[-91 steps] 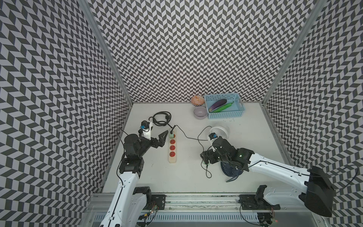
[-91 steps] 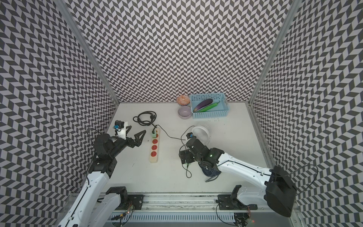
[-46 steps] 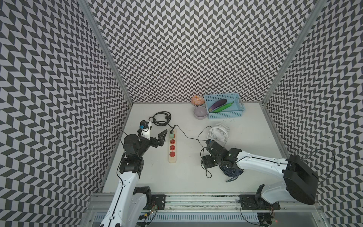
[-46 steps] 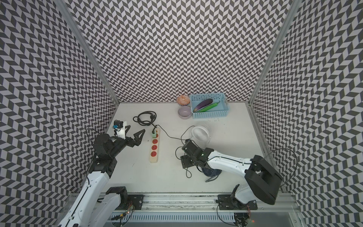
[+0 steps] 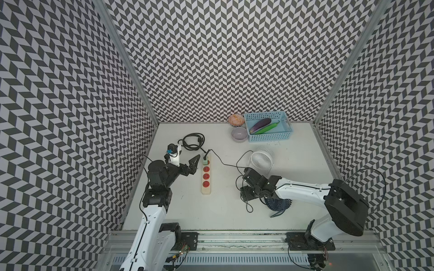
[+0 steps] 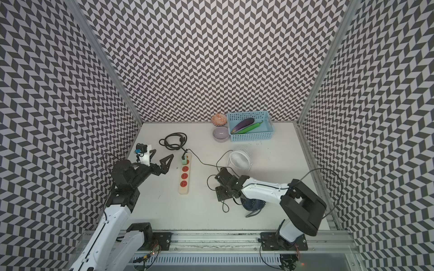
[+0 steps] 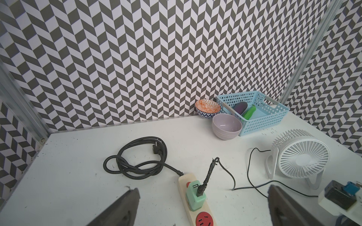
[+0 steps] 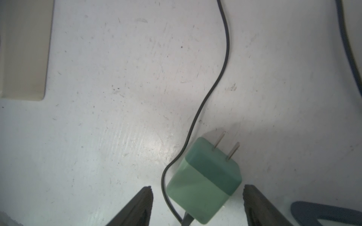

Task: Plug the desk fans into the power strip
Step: Pick up the plug from the center of the board.

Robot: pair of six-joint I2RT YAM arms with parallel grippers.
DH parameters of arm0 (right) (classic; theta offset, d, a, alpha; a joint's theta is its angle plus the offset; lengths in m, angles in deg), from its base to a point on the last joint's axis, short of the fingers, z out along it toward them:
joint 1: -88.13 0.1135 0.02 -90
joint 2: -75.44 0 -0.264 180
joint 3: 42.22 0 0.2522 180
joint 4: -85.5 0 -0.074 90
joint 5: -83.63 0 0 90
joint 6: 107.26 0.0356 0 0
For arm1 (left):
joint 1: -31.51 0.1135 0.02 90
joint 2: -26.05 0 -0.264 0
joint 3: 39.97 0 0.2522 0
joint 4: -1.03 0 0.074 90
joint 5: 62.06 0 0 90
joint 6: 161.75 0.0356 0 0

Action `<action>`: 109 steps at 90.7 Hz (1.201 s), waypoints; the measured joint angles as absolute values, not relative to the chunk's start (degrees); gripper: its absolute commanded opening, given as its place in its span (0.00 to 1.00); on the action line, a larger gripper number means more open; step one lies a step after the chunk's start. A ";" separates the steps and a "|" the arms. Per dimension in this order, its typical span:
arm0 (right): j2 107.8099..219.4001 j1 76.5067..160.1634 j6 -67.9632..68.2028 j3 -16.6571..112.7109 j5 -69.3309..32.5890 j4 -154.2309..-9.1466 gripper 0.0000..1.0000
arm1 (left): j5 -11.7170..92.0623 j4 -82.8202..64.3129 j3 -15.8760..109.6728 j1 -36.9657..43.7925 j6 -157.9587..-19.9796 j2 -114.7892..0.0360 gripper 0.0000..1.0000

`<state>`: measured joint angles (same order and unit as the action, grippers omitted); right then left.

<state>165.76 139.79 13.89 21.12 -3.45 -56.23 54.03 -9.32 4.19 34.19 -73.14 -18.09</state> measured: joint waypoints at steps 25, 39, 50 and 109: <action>165.92 137.06 0.58 27.15 -3.87 -53.80 0.84 | 54.31 -9.32 4.19 34.19 -73.01 -18.04 1.00; 164.45 136.95 -16.55 30.47 -4.24 -52.99 0.85 | 54.45 -9.32 4.05 34.19 -72.92 -17.54 1.00; 163.03 136.97 -30.54 30.98 -3.41 -52.38 0.87 | 54.49 -9.29 4.01 34.34 -72.90 -17.32 1.00; 165.48 137.61 -69.14 27.11 -14.10 -48.79 1.00 | 54.77 -9.27 3.79 33.88 -72.85 -16.69 1.00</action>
